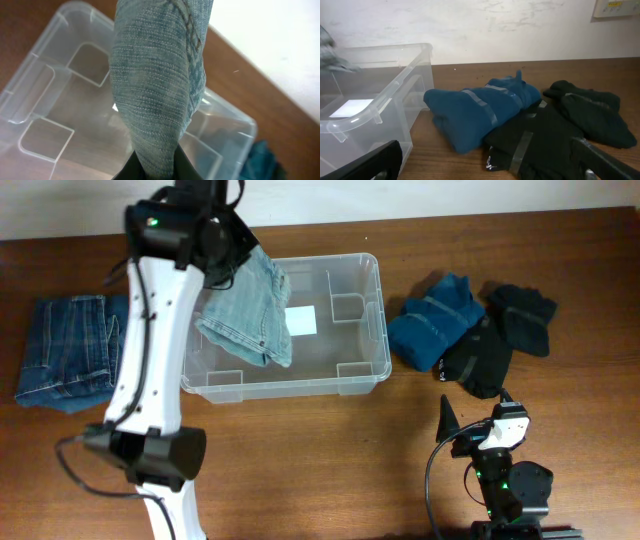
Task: Pack container
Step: 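Carry the light-blue jeans over the clear box and lower them in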
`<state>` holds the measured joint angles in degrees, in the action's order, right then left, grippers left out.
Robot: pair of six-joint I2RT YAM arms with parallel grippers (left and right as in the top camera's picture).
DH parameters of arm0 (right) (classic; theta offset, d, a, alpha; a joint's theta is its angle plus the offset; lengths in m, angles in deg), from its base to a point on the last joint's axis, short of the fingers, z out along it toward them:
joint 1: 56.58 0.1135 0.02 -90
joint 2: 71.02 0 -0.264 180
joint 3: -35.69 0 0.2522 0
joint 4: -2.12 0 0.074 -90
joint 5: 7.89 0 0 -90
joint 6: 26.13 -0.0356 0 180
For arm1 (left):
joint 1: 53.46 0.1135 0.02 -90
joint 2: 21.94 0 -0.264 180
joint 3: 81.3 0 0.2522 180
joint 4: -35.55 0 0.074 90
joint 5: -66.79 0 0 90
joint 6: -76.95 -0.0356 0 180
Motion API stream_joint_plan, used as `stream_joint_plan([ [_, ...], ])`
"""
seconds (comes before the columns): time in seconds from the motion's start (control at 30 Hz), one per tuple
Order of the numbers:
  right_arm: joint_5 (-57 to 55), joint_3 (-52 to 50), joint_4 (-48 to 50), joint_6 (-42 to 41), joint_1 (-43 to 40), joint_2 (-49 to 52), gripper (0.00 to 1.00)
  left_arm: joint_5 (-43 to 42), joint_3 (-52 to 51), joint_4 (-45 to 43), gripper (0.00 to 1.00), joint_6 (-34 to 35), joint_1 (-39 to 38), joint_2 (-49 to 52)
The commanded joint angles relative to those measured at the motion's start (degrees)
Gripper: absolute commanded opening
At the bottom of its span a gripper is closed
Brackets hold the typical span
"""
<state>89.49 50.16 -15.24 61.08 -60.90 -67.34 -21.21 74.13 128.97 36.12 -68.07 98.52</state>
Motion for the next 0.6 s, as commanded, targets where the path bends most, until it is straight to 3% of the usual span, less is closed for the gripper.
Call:
stream_joint_plan([
  [0.0, -0.3, -0.4, -0.1, 0.0, -0.3, -0.4, 0.98, 0.8, -1.4, -1.1, 0.01, 1.2, 0.0, 1.9],
  [0.2, -0.3, -0.4, -0.1, 0.0, -0.3, -0.4, 0.98, 0.4, -2.3, -1.8, 0.03, 1.1, 0.0, 3.3],
  [0.23, -0.3, -0.4, -0.1, 0.0, -0.3, -0.4, 0.98, 0.4, -2.3, -1.4, 0.13, 1.1, 0.0, 3.3],
  [0.3, -0.3, -0.4, -0.1, 0.0, -0.3, -0.4, 0.98, 0.4, -2.3, -0.7, 0.87, 1.0, 0.0, 3.3],
  [0.33, -0.3, -0.4, -0.1, 0.0, -0.3, -0.4, 0.98, 0.3, -2.3, -0.6, 0.99, 0.2, 0.0, 3.3],
  [0.57, -0.3, -0.4, -0.1, 0.0, -0.3, -0.4, 0.98, 0.4, -2.2, -2.4, 0.99, -11.4, 1.6, 3.3],
])
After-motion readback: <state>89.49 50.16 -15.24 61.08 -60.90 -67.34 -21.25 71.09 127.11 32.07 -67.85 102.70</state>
